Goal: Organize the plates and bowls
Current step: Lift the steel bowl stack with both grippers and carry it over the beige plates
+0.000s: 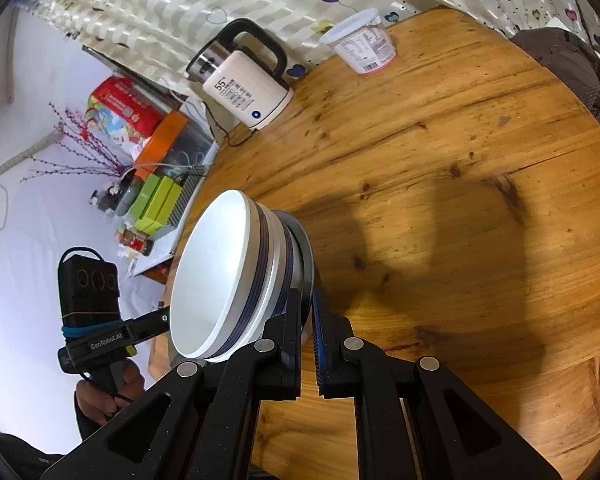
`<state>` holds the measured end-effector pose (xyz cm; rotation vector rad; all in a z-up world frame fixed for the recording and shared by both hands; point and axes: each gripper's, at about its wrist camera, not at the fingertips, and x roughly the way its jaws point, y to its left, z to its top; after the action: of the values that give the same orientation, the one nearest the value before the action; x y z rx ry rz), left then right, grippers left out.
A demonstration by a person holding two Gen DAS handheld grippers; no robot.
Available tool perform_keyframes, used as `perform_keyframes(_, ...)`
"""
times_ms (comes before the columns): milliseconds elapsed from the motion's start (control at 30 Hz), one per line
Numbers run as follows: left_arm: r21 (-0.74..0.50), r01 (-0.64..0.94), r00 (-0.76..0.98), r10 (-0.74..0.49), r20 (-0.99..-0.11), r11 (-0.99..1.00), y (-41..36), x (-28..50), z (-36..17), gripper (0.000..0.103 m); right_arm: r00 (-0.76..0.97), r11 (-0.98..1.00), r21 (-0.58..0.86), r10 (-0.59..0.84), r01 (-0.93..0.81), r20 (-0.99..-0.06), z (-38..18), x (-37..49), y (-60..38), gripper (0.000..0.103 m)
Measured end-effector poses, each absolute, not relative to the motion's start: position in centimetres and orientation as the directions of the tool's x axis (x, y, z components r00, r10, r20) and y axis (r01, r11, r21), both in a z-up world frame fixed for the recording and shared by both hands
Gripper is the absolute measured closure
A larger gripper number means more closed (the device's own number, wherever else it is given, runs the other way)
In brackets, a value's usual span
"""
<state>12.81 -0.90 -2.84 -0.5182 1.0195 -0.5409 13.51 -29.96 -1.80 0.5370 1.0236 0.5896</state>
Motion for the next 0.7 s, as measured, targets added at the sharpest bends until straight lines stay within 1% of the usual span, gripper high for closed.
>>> perform_keyframes(700, -0.619, 0.131, 0.471, -0.597, -0.649, 0.775, 2.5, 10.8, -2.0, 0.097, 0.347, 0.699, 0.666, 0.711, -0.260, -0.611, -1.1, 14.4, -26.0, 0.096)
